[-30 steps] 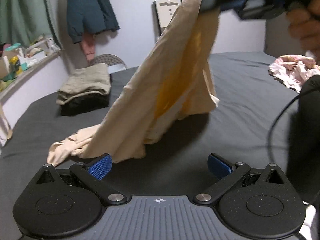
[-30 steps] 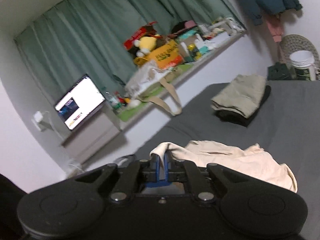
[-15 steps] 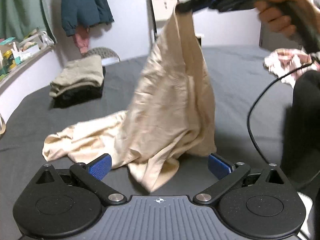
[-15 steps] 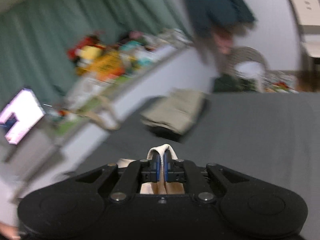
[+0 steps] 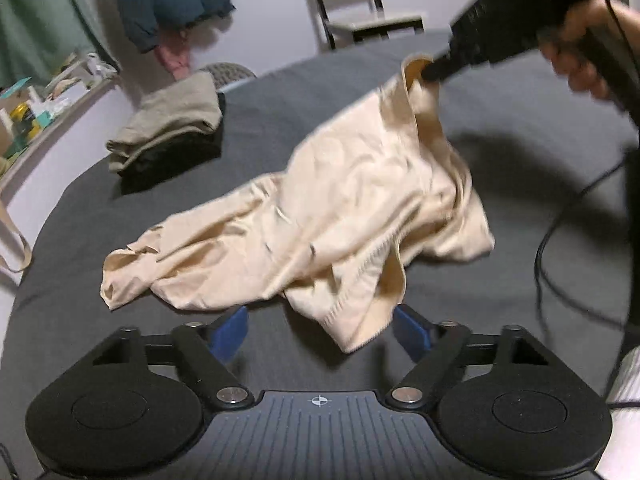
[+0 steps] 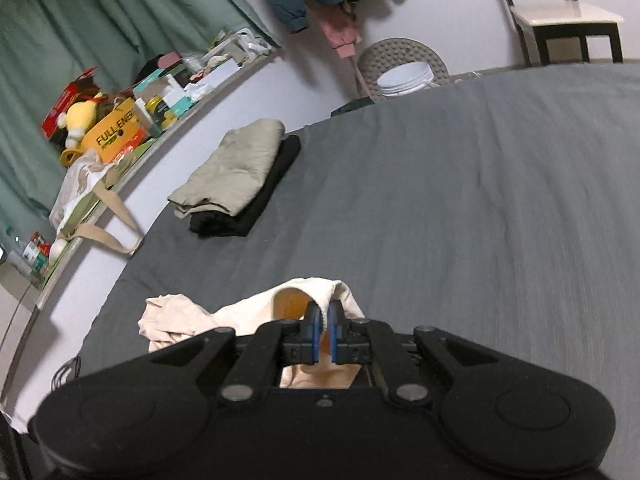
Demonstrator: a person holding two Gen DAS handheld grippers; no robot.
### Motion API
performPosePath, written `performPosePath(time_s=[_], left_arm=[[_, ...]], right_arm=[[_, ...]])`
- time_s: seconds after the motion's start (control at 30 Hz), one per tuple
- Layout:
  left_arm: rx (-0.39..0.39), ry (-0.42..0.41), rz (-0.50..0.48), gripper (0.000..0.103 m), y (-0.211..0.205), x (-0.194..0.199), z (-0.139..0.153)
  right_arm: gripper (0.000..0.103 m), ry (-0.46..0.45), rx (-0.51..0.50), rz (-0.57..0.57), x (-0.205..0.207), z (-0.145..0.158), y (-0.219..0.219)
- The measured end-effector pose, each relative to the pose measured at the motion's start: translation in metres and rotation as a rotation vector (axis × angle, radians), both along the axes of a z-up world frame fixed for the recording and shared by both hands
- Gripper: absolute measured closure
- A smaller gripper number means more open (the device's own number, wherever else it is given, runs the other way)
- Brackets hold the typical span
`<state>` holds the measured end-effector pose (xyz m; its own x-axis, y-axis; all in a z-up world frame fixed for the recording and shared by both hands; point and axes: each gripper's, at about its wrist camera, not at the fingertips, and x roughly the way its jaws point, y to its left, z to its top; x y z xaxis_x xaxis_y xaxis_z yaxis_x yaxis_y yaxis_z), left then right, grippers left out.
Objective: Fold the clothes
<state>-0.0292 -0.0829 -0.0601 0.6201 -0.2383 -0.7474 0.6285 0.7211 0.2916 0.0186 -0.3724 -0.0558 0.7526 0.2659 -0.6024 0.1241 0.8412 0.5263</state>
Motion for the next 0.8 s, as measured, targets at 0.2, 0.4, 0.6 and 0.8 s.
performPosePath(time_s=[0.2, 0.4, 0.6, 0.8], left_arm=[[0.083, -0.048, -0.028, 0.040, -0.011, -0.003, -0.005], [0.140, -0.045, -0.065, 0.064, -0.019, -0.002, -0.010], [0.091, -0.049, -0.023, 0.080, -0.014, 0.004, -0.003], [0.014, -0.064, 0.018, 0.099, -0.004, 0.010, 0.010]], right_arm=[[0.094, -0.001, 0.026, -0.003, -0.002, -0.001, -0.005], [0.094, 0.013, 0.032, -0.008, -0.001, -0.002, -0.006], [0.091, 0.060, 0.004, -0.015, 0.004, -0.010, -0.004], [0.064, 0.075, -0.009, -0.038, 0.006, -0.016, -0.003]])
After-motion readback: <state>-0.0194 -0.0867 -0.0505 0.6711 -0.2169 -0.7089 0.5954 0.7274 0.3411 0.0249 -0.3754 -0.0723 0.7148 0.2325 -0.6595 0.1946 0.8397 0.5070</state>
